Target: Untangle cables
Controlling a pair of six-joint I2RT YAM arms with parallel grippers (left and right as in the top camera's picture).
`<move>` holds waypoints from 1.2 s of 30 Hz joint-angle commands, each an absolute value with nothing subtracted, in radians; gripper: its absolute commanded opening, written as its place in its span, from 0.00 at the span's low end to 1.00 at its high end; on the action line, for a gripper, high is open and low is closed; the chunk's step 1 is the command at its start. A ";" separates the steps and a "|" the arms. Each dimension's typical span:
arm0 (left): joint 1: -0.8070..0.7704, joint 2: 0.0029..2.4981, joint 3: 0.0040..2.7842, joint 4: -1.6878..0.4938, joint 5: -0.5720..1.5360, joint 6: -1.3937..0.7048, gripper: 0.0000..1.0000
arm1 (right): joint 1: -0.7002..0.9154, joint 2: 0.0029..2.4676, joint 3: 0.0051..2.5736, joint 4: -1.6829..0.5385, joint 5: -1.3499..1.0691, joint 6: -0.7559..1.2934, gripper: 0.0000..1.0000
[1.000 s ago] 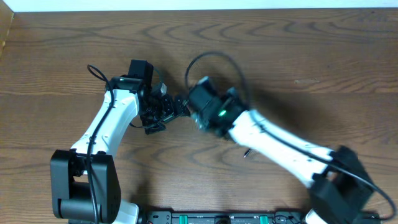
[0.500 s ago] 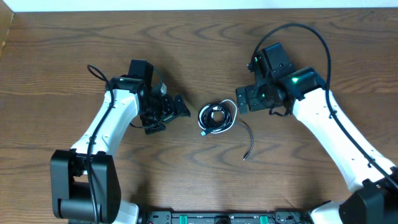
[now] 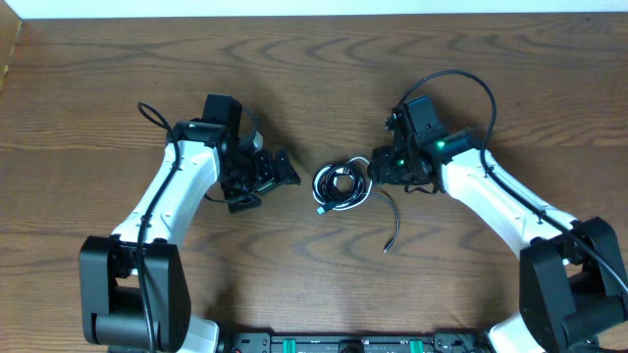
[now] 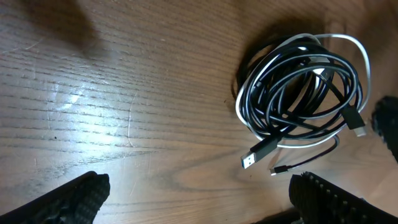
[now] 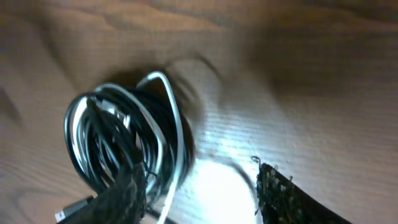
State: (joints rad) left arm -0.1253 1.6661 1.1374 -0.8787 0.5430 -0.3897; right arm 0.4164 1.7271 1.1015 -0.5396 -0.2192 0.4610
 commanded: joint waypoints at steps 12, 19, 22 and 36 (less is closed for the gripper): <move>-0.124 1.666 1.127 -0.874 0.530 -0.391 0.98 | 0.426 1.821 1.093 -0.440 -0.254 0.545 0.01; -0.124 1.666 1.128 -0.870 0.529 -0.391 0.98 | 0.426 1.697 1.225 -0.472 -0.271 0.474 0.01; -0.124 1.666 1.128 -0.870 0.529 -0.391 0.98 | 0.426 1.606 1.327 -0.495 -0.262 0.436 0.01; -0.124 1.666 1.127 -0.870 0.530 -0.391 0.98 | 0.427 1.390 1.449 -0.423 -0.354 0.541 0.01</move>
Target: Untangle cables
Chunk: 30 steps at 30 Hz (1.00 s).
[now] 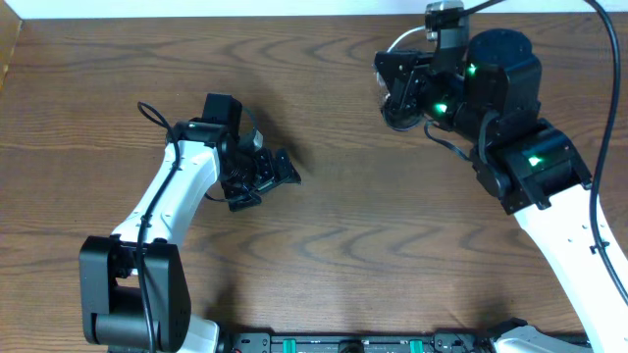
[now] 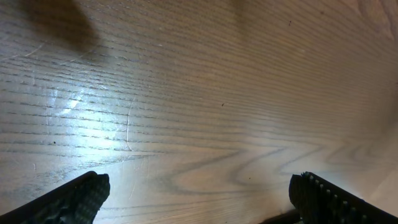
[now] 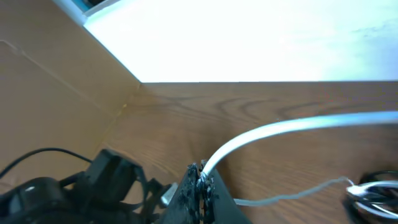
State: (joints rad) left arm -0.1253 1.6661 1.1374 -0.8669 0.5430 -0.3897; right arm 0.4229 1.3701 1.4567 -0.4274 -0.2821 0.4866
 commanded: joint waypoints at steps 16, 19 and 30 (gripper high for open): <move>-0.124 1.666 1.128 -0.867 0.529 -0.391 0.98 | 0.578 1.374 1.507 -0.210 -0.597 0.635 0.01; -0.124 1.666 1.128 -0.866 0.529 -0.391 0.98 | 0.575 1.362 1.526 -0.263 -0.469 0.612 0.02; -0.124 1.666 1.128 -0.865 0.529 -0.391 0.98 | 0.572 1.481 1.523 -0.779 0.368 0.488 0.01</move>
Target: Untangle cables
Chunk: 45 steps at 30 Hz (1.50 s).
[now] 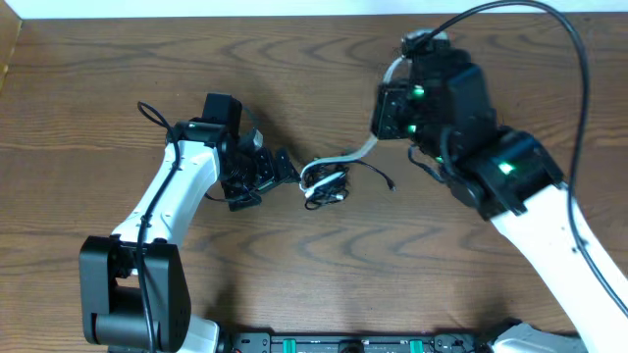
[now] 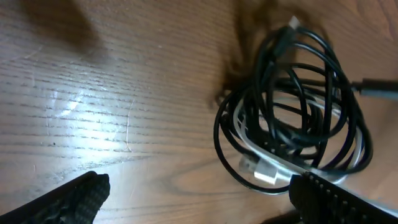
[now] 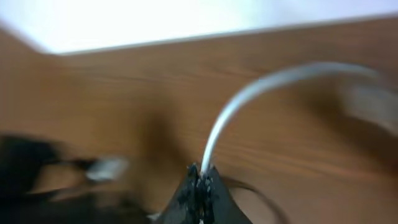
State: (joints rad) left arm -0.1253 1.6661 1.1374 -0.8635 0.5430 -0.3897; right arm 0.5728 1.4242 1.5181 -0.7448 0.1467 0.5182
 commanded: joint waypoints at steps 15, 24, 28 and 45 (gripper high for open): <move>-0.124 1.666 1.128 -0.863 0.505 -0.391 0.98 | 0.559 1.464 1.616 -0.781 0.286 0.402 0.02; -0.124 1.666 1.127 -0.863 0.477 -0.391 0.98 | 0.560 1.462 1.610 -0.897 0.188 0.402 0.54; -0.124 1.666 1.127 -0.863 0.477 -0.391 0.98 | 0.561 1.531 1.599 -0.964 0.058 0.402 0.76; -0.124 1.666 1.127 -0.874 0.477 -0.391 0.98 | 0.660 1.894 1.599 -0.975 -0.215 0.324 0.95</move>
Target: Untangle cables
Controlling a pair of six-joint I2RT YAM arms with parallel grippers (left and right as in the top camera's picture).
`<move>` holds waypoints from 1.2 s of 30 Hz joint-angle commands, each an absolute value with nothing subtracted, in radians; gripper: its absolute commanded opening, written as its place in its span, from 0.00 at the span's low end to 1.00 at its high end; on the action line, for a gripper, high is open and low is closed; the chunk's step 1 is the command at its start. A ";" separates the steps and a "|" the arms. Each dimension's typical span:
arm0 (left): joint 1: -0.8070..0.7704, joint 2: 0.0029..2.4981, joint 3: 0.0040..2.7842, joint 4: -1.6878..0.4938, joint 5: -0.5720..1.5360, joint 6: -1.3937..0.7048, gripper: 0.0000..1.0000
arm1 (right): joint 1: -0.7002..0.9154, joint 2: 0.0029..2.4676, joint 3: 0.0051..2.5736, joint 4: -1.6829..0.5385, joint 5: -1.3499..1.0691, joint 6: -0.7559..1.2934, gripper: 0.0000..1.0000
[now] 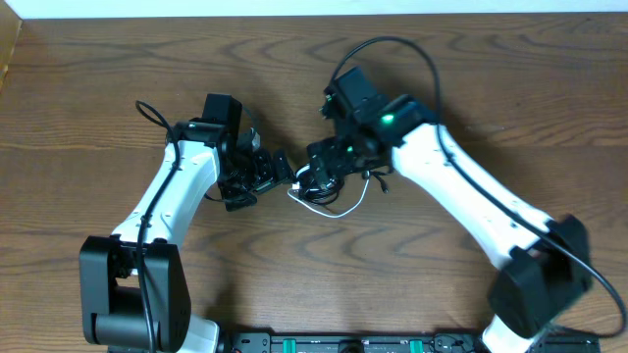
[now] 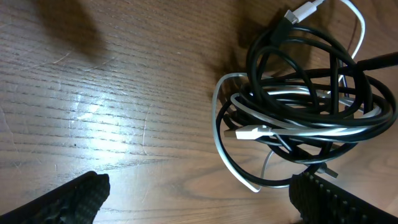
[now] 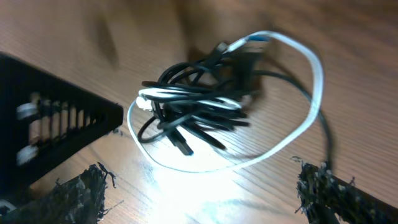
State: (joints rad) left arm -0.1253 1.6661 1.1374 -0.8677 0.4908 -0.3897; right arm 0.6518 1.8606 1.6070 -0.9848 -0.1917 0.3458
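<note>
A tangled bundle of black and white cables (image 1: 329, 184) lies on the wooden table between my two grippers. In the left wrist view the bundle (image 2: 305, 93) is ahead to the right, with a white plug (image 2: 249, 132) sticking out. My left gripper (image 2: 199, 208) is open, just left of the bundle, holding nothing. My right gripper (image 3: 202, 199) is also open and low over the table. In front of it are the bundle (image 3: 199, 106) and a wide white loop (image 3: 314, 93). From overhead the left gripper (image 1: 278, 175) and right gripper (image 1: 319, 167) flank the bundle closely.
The wooden table (image 1: 392, 284) stretches all round. A pale strip runs along its far edge (image 1: 314, 8). The right arm's own black cable (image 1: 383, 49) arcs above its wrist. The left gripper's black body (image 3: 50, 118) shows at the left of the right wrist view.
My right gripper was shut on the white cable, raised above the table. Now it is open and low beside the bundle, which lies on the table with the white loop spread out. The left arm has not moved.
The bundle lay mid-table with my right gripper open beside it. Then the right gripper was shut on the white cable and raised at the far right, with the bundle gone from the table. Then the bundle was down by the left gripper, still held, and now it lies released.
</note>
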 commanded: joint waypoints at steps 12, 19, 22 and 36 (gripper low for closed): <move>-0.124 1.666 1.119 -0.875 0.438 -0.391 0.98 | 0.649 2.016 1.599 -0.923 -0.174 0.335 0.47; -0.124 1.666 1.116 -0.875 0.435 -0.391 0.98 | 0.646 2.021 1.600 -0.928 -0.088 0.335 0.01; -0.124 1.666 1.116 -0.874 0.433 -0.391 0.98 | 0.645 2.007 1.608 -0.945 -0.080 0.335 0.01; -0.124 1.666 1.116 -0.874 0.433 -0.391 0.98 | 0.643 1.650 1.700 -1.012 0.184 0.332 0.01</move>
State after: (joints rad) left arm -0.1253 1.6661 1.1328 -0.8680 0.4419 -0.3897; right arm 0.6453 1.7454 1.6711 -1.0092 0.0483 0.3351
